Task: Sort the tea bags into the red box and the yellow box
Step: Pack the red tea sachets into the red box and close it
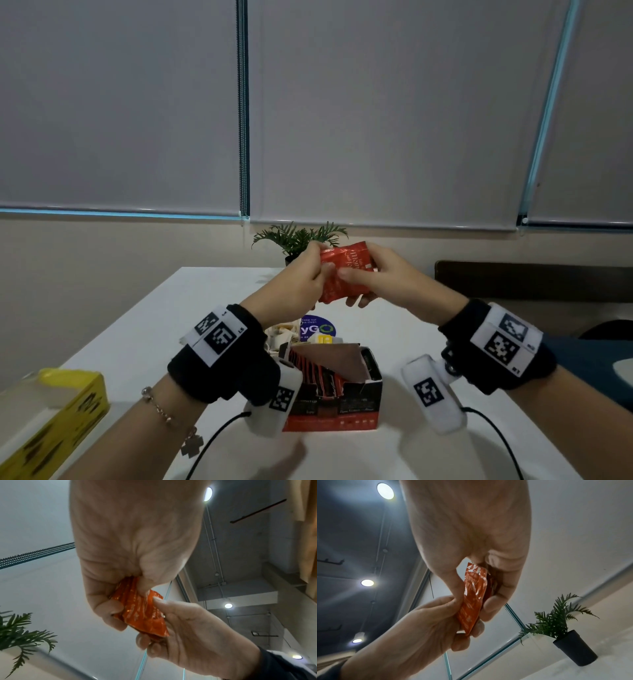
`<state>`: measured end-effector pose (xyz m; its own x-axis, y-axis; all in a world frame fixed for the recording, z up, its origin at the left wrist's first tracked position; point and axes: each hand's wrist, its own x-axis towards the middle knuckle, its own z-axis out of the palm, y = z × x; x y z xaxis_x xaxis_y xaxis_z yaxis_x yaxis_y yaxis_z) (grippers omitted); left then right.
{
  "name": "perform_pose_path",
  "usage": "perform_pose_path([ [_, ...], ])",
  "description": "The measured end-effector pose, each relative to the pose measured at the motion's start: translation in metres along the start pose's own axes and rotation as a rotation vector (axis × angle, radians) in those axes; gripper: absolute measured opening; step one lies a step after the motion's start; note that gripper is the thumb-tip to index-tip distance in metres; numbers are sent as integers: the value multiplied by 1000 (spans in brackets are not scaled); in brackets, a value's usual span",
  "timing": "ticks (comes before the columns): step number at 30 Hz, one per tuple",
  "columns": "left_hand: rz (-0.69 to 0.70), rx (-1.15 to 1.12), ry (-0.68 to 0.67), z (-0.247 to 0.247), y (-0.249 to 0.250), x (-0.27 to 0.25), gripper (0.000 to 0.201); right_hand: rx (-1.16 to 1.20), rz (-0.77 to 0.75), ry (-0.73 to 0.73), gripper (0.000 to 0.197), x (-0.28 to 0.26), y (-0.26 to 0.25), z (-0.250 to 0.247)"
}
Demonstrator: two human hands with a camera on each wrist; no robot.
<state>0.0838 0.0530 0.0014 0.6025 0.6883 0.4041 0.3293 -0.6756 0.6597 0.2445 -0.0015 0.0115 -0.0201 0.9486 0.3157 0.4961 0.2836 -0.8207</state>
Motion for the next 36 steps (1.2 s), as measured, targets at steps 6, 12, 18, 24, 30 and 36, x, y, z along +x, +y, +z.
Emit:
perform_pose_path([
  [6, 72, 123, -70, 2, 1, -6, 11, -6, 15, -27, 22, -8, 6, -6],
  [12, 81, 69, -107, 12, 3, -4, 23, 43, 46, 8, 23, -16, 18, -14],
  [18, -16, -165, -169, 26, 5, -5, 38, 18, 42, 40, 18, -23, 30, -22],
  [24, -203, 108, -238, 1, 2, 1, 50, 30, 150, 32, 18, -30, 44, -25],
  [30, -214, 788, -670, -17, 10, 0, 55, 63, 265, -17, 11, -34, 41, -23],
  [36, -118, 920, -929, 15, -6, -13, 89, 41, 277, -15, 20, -34, 32, -22],
])
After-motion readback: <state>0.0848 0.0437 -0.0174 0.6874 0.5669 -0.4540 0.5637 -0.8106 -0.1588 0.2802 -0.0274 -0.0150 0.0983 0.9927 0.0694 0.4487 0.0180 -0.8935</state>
